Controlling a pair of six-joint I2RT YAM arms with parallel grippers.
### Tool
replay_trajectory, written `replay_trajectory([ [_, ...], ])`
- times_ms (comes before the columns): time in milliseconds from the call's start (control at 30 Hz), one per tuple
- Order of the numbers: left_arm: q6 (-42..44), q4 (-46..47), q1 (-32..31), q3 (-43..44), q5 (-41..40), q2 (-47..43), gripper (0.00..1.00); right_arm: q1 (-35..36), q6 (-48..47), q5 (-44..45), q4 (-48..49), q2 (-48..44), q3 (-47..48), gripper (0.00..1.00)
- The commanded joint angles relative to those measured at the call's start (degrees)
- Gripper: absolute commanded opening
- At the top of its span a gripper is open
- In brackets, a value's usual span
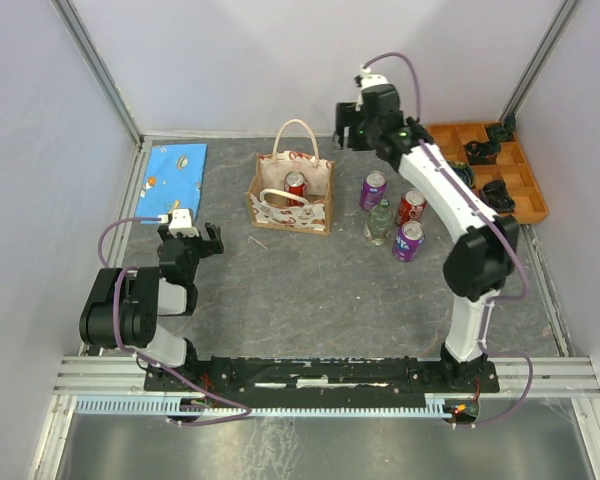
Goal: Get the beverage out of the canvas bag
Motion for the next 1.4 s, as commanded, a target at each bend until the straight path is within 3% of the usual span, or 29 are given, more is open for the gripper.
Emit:
replay_trajectory([
  [0,2.5,2.1,-0.2,1.2,-0.5,-0.3,0.99,4.0,-4.5,-4.9,-1.5,5.8,9.0,0.8],
  [367,2.5,2.0,-0.2,1.2,-0.5,-0.3,0.99,10.8,-8.0,-6.6,-3.8,14.5,12.1,0.84],
  [667,2.5,2.1,-0.3,1.3,-0.5,-0.3,0.99,11.9,-8.5,-5.2,-4.4,20.0,13.9,0.99],
  [1133,2.5,2.0,-0.3,1.3,-0.5,-0.3,0.99,12.1,-9.9,-4.2,-6.5,28.2,20.7,0.99],
  [1367,2.5,2.1,-0.3,1.3,-0.5,-0.3,0.99,12.1,-10.7,-2.4,-7.3,29.7,21.2,0.87],
])
